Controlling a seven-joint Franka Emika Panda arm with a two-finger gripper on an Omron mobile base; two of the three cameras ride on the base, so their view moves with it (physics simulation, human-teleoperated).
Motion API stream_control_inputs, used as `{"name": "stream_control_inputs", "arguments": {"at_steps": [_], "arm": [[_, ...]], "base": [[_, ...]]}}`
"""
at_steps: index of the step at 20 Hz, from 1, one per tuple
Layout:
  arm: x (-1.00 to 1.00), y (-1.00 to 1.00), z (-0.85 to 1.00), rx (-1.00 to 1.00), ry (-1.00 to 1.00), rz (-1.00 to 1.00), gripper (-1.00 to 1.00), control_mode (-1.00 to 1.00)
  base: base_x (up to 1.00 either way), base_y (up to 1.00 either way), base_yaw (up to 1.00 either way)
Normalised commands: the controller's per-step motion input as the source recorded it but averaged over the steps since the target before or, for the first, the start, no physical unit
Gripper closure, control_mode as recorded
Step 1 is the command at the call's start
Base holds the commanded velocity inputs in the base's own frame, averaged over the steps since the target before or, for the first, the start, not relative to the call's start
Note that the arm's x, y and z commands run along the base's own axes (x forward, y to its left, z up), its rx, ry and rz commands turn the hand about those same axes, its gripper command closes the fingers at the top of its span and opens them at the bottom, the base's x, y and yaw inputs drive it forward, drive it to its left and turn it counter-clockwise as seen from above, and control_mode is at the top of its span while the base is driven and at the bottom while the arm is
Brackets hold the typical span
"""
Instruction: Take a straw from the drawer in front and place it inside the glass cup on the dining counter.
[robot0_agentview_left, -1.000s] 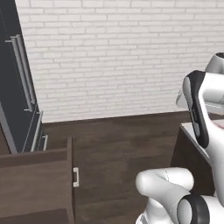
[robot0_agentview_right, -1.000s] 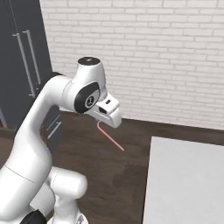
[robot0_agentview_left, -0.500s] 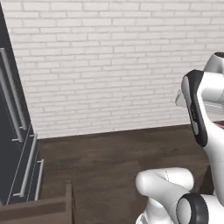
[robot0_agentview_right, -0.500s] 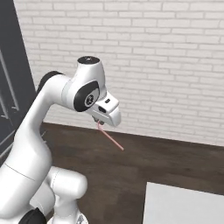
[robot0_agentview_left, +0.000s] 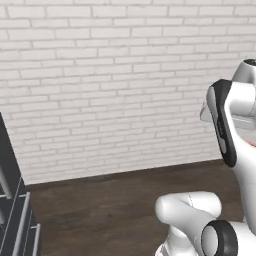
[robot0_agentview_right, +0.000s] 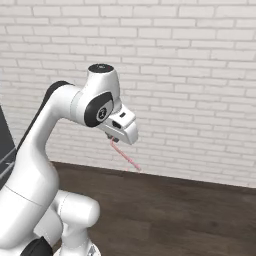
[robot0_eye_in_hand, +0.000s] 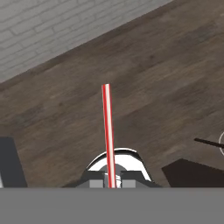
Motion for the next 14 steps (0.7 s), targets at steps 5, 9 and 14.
{"name": "stream_control_inputs", "arguments": {"at_steps": [5,9,14], "arm": [[0.00,0.00,0.00,0.00,0.00,0.00,1.00,1.00],[0.00,0.00,0.00,0.00,0.00,0.00,1.00,1.00],[0.00,0.00,0.00,0.00,0.00,0.00,1.00,1.00]], "base": [[1.00,0.00,-0.35],[0.94,0.00,-0.53],[0.72,0.00,-0.61]]}}
